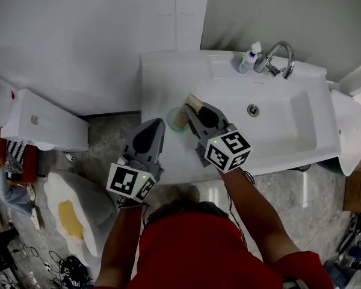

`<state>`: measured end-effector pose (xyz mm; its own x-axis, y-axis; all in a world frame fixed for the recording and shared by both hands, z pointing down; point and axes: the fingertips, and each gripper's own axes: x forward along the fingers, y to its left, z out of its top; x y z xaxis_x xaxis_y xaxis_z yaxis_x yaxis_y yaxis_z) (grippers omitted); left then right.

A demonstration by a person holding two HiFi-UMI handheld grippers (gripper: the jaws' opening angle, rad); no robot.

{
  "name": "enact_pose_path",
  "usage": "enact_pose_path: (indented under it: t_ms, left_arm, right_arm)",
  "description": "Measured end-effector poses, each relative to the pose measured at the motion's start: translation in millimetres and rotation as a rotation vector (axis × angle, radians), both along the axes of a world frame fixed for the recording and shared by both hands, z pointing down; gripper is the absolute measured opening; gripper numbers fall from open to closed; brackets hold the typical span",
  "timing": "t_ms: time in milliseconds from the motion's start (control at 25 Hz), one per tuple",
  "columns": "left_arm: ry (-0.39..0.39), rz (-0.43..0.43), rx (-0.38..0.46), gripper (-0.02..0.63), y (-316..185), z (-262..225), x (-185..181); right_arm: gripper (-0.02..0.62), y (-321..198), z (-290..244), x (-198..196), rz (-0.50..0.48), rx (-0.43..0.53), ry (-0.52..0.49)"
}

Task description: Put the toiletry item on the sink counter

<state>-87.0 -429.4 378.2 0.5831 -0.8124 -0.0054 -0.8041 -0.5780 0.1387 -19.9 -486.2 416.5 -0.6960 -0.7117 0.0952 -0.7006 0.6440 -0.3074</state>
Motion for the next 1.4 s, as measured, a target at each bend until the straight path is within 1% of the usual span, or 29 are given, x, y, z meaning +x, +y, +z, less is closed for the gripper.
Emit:
enact_pose_path:
  t_ms: [320, 440, 560, 720, 800, 960, 1120, 1320, 1400]
  left_arm:
    - [0.005, -0.002, -0.014, 0.017, 4, 6, -2]
    - [0.006, -0.002, -0.014, 0.017, 5, 7, -1]
    - [0.007, 0.0, -0.013, 0.017, 6, 5, 0]
    - [0.01, 0.006, -0.014, 0.017, 8, 5, -1]
    - [0.01, 0.009, -0.014, 0.017, 10, 7, 0]
    - [0.011, 0.014, -0.015, 0.017, 13, 7, 4]
    - [0.01, 0.024, -0.015, 0.017, 20, 5, 8]
    - [0.013, 0.044, -0.011, 0.017, 34, -3, 13]
    - [0.018, 0.055, -0.006, 0.017, 40, -7, 16]
  right_arm:
    - [0.077, -3, 18, -2, -0.011, -0.037, 0.044]
    - [0.078, -6, 26, -1, -0.019, -0.059, 0.084]
    - [0.119, -6, 32, 0, -0.026, -0.074, 0.122]
    - [0.162, -5, 35, 5, -0.006, -0.078, 0.152]
    - [0.178, -5, 37, 10, 0.004, -0.082, 0.165]
    - [0.19, 1, 37, 24, 0.017, -0.097, 0.173]
    - [0.192, 21, 20, 34, 0.01, -0.052, 0.174]
    - [0.189, 60, -13, 33, -0.044, 0.033, 0.169]
    - [0.16, 74, -23, 30, -0.066, 0.067, 0.169]
